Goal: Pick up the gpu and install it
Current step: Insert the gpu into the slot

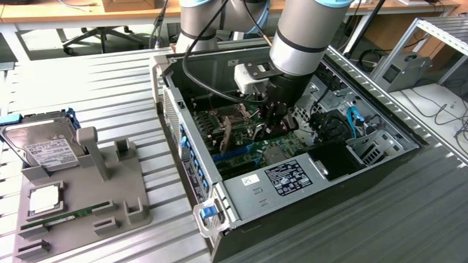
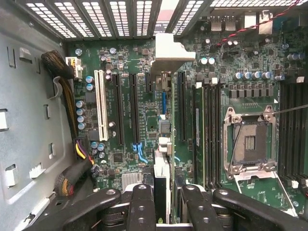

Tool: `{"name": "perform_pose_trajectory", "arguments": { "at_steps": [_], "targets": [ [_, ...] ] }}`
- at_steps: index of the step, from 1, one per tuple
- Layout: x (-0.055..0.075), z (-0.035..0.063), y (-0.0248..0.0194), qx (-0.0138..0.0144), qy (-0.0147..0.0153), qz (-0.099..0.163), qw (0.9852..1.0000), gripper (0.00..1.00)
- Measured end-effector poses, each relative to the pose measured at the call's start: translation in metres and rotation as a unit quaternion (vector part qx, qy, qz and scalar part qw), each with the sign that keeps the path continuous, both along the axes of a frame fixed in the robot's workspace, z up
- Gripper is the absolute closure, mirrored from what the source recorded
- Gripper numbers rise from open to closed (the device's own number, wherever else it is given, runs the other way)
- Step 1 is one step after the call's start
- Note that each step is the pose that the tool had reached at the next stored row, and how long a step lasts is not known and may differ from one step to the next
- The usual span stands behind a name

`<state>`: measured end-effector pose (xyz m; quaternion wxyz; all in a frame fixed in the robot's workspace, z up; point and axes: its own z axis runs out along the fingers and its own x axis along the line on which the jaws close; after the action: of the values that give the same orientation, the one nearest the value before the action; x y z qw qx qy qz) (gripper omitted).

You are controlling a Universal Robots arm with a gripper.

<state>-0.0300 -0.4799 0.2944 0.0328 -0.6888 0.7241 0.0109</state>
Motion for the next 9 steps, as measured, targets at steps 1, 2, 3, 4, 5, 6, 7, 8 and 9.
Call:
{"name": "perform_pose_trajectory", "arguments": {
  "at_steps": [1,2,3,4,5,6,7,8,9],
  "targets": [
    [-0.0002,-0.0001,0.0,0.0,0.0,0.0,1.0,0.73],
    [-0.0004,-0.0002,0.0,0.0,0.0,0.0,1.0,0.73],
    [-0.0005,-0.0003,0.0,0.0,0.0,0.0,1.0,0.73],
    [-0.0032,-0.0039,0.0,0.0,0.0,0.0,1.0,0.73],
    [-0.0046,-0.0075,0.0,0.0,0.0,0.0,1.0,0.73],
    [-0.0047,-0.0076,0.0,0.0,0.0,0.0,1.0,0.73],
    [-0.0049,-0.0077,0.0,0.0,0.0,0.0,1.0,0.73],
    [-0.0051,-0.0079,0.0,0.0,0.0,0.0,1.0,0.73],
    [-0.0053,-0.008,0.0,0.0,0.0,0.0,1.0,0.73]
  ]
}}
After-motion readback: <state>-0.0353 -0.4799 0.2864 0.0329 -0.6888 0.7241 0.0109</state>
